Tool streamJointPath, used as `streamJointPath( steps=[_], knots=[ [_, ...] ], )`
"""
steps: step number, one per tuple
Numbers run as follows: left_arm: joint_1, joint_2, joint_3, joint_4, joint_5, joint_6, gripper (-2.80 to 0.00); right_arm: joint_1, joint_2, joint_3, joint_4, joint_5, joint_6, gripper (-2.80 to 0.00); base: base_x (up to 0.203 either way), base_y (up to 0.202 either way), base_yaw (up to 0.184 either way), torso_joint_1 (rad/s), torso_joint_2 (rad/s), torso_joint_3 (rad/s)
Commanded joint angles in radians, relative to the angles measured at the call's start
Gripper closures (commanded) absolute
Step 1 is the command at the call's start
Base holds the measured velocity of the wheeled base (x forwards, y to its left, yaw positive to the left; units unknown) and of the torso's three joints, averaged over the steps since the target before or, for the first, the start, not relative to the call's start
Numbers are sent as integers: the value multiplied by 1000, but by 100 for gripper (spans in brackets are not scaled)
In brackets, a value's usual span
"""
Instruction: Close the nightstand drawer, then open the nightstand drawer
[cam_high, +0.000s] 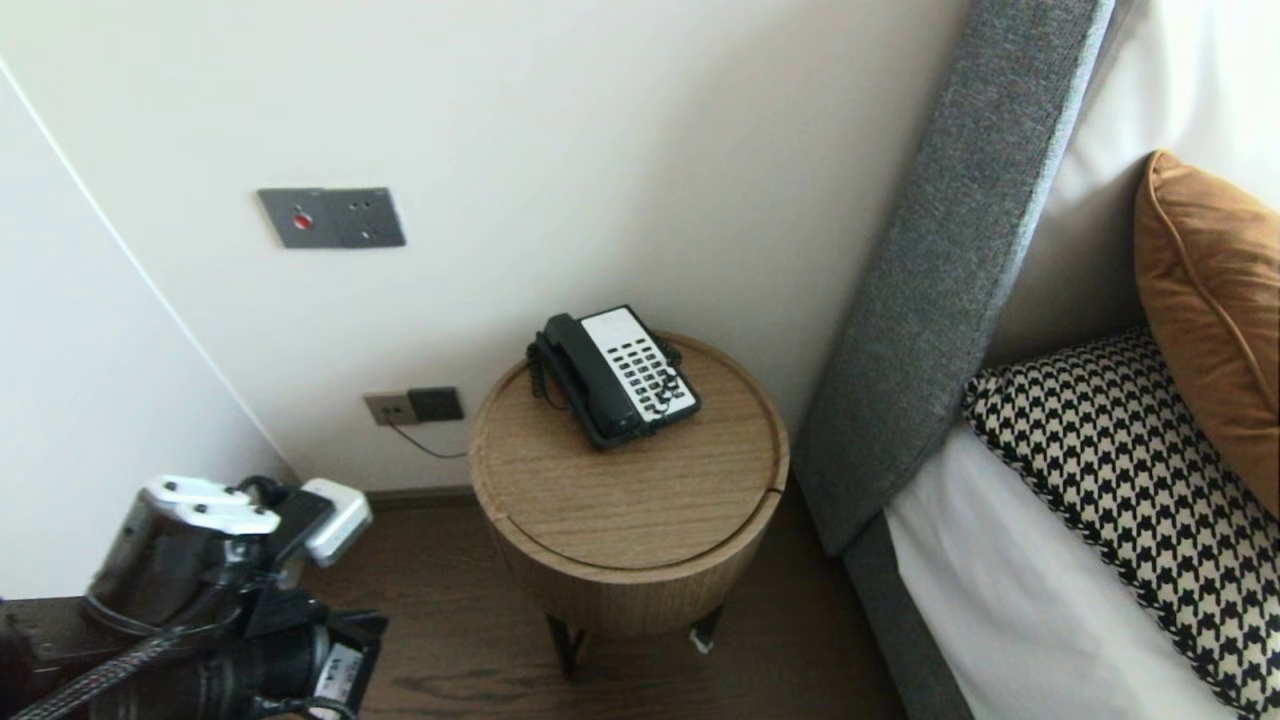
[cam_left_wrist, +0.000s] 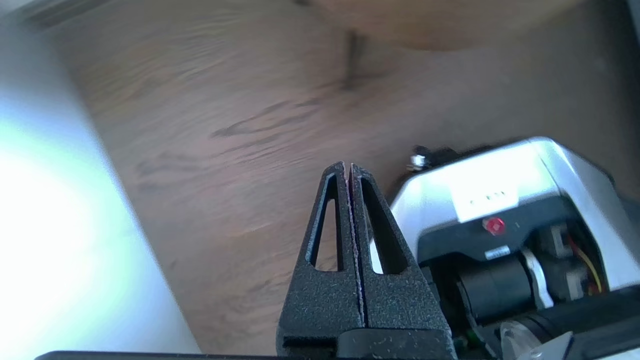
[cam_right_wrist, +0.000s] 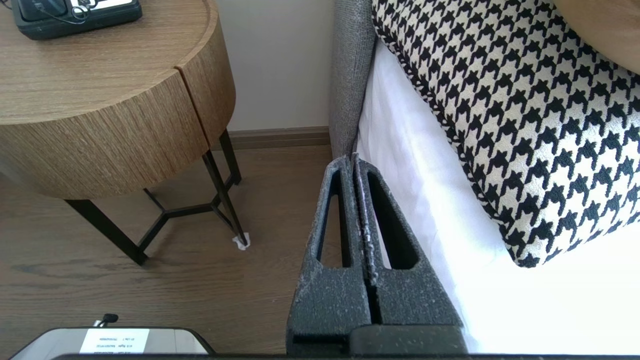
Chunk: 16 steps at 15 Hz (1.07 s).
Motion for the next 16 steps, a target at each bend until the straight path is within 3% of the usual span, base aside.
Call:
streamJointPath(
  steps=[1, 5, 9, 16],
  knots=[
    [101, -230, 27, 68, 1, -1, 0, 0, -5, 0, 1, 0, 0, 0, 0, 0, 0, 0, 0, 0],
    [286, -506, 33, 238, -37, 20, 0, 0, -5, 0, 0, 0, 0, 0, 0, 0, 0, 0, 0, 0],
    [353, -729, 76, 392, -66, 29, 0, 0, -5, 0, 1, 0, 0, 0, 0, 0, 0, 0, 0, 0],
    [510, -935, 260, 412, -183, 29, 0, 0, -5, 0, 0, 0, 0, 0, 0, 0, 0, 0, 0, 0]
  ],
)
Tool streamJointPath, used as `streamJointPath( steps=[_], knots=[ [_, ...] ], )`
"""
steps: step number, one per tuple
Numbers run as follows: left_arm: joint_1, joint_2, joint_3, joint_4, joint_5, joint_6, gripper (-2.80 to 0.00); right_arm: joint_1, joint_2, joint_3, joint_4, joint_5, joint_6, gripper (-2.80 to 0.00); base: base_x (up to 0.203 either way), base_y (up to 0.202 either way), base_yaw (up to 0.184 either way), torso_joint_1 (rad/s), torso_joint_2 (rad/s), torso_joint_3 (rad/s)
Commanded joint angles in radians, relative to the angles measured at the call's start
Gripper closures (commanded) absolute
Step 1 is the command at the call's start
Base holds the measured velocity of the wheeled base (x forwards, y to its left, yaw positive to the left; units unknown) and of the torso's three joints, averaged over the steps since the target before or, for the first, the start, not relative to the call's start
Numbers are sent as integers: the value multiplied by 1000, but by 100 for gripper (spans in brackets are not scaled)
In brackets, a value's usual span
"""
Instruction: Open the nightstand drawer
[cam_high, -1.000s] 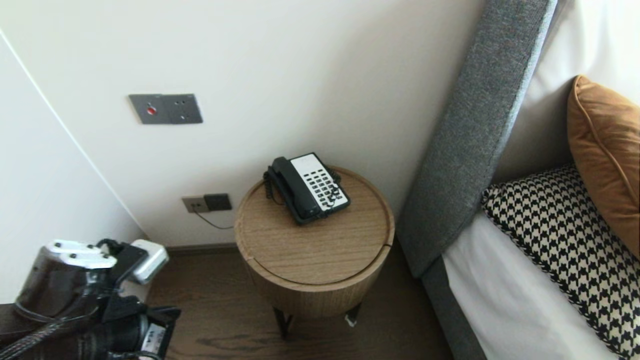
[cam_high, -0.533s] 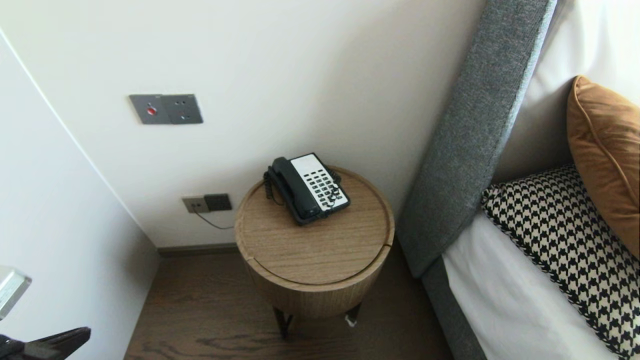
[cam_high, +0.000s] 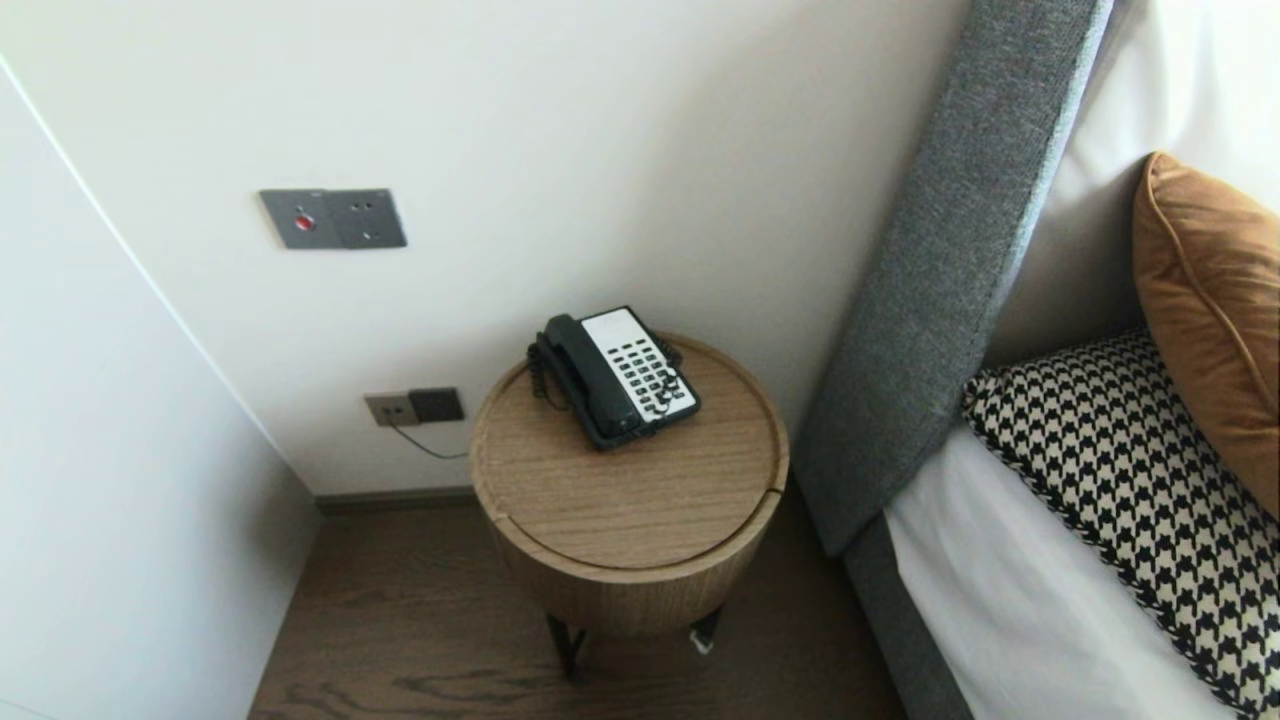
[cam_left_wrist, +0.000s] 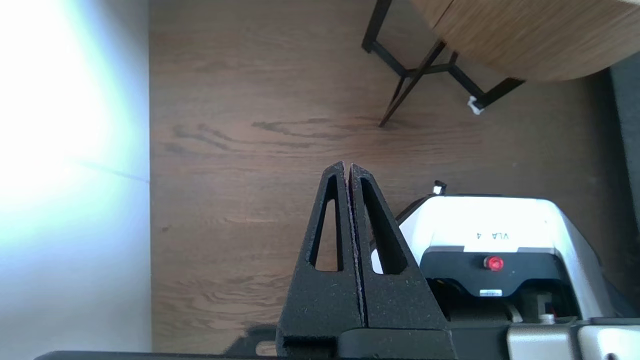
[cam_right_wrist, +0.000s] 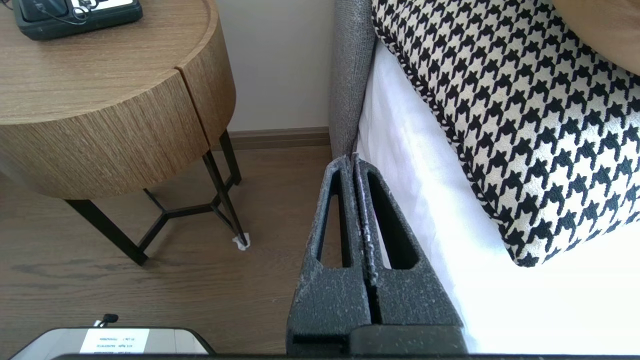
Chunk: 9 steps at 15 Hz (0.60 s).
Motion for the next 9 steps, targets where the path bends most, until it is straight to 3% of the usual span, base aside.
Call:
streamJointPath(
  steps=[1, 6, 9],
  knots=[
    [30, -93, 63, 1, -5, -1, 0, 0, -5, 0, -1, 0, 0, 0, 0, 0, 0, 0, 0, 0],
    [44, -149, 85, 0, -33, -2, 0, 0, -5, 0, 1, 0, 0, 0, 0, 0, 0, 0, 0, 0],
    [71, -216, 99, -23, 4, -2, 0, 0, -5, 0, 1, 0, 0, 0, 0, 0, 0, 0, 0, 0]
  ],
)
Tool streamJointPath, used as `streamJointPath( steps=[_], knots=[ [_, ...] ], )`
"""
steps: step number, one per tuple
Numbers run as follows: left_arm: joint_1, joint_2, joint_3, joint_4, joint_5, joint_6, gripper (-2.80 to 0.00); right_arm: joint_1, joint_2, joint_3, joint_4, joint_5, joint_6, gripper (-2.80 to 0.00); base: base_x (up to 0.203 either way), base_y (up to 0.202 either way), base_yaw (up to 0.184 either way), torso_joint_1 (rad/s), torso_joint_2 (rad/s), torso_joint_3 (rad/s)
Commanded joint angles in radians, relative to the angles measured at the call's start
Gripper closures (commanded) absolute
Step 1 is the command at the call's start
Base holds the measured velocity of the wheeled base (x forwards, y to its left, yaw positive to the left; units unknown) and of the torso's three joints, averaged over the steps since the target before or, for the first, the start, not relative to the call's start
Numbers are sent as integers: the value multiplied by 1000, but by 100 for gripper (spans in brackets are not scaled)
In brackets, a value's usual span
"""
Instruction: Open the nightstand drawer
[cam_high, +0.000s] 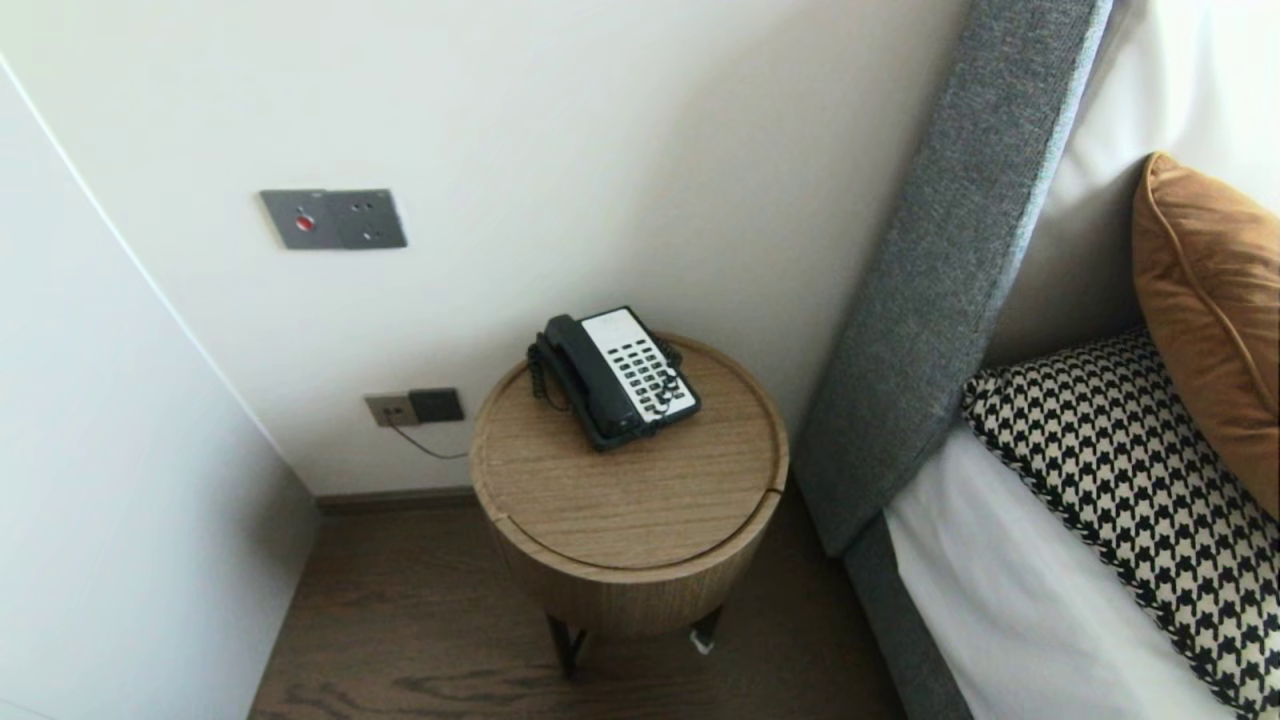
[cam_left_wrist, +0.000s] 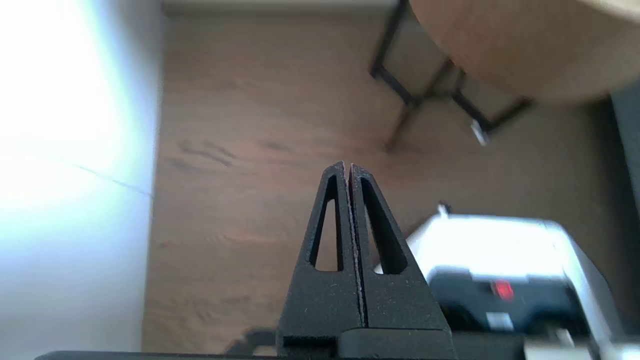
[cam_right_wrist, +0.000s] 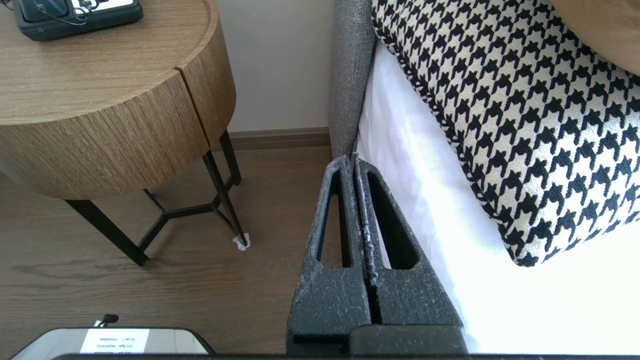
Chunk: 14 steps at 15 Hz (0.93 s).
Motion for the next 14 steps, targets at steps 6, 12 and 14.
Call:
streamJointPath(
  steps=[6, 12, 14],
  knots=[
    [20, -125, 65, -151, 68, 1, 0, 0, -5, 0, 1, 0, 0, 0, 0, 0, 0, 0, 0, 0],
    [4, -180, 120, -277, 74, 26, 0, 0, -5, 0, 0, 0, 0, 0, 0, 0, 0, 0, 0, 0],
    [-3, -218, 120, -279, 74, 27, 0, 0, -5, 0, 0, 0, 0, 0, 0, 0, 0, 0, 0, 0]
  ],
)
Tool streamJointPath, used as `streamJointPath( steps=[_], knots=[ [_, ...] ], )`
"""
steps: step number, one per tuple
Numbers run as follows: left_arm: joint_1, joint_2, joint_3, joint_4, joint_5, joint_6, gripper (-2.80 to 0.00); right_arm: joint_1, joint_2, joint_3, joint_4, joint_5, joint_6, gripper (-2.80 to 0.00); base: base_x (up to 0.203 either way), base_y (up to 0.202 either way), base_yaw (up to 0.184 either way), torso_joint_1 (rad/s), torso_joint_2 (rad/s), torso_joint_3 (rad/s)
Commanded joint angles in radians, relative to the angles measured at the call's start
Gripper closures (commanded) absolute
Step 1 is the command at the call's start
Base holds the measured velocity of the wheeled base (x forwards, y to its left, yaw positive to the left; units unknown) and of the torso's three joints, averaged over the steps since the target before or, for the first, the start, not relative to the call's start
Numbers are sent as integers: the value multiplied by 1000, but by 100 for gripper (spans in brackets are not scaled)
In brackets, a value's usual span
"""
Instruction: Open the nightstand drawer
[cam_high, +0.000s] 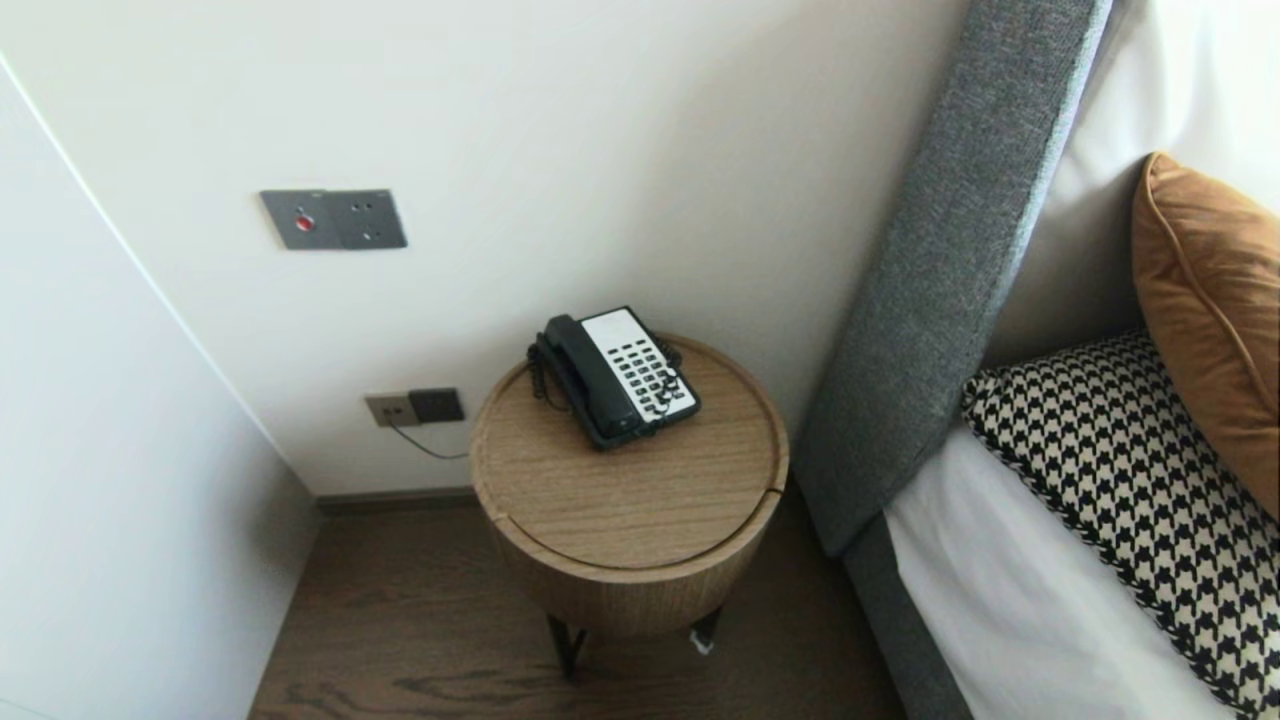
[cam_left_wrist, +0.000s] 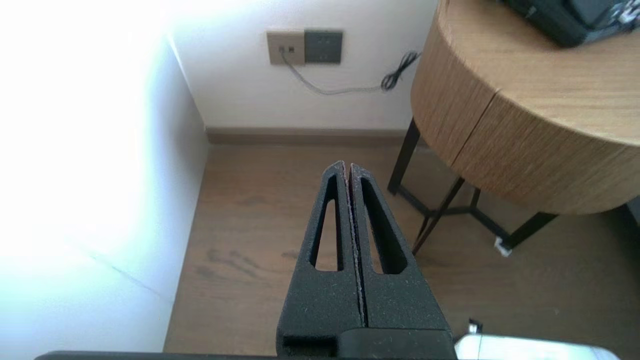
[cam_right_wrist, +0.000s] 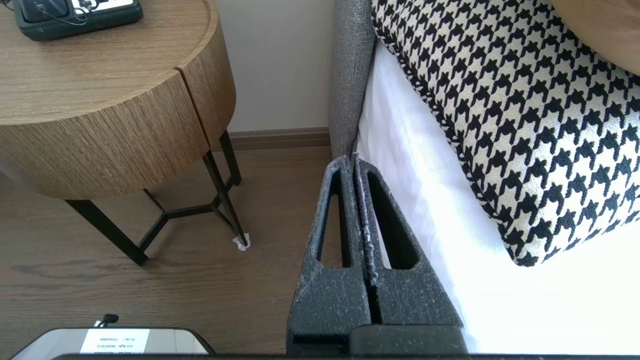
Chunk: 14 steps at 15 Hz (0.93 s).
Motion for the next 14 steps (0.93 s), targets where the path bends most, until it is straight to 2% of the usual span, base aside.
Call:
streamJointPath(
  steps=[1, 6, 14],
  knots=[
    [-7, -44, 1, -2, 1, 1, 0, 0, -5, 0, 1, 0, 0, 0, 0, 0, 0, 0, 0, 0],
    [-19, -159, 2, -2, -1, 1, 0, 0, -5, 0, 1, 0, 0, 0, 0, 0, 0, 0, 0, 0],
    [-20, -159, 5, 2, 0, 2, 0, 0, -3, 0, -1, 0, 0, 0, 0, 0, 0, 0, 0, 0]
  ],
)
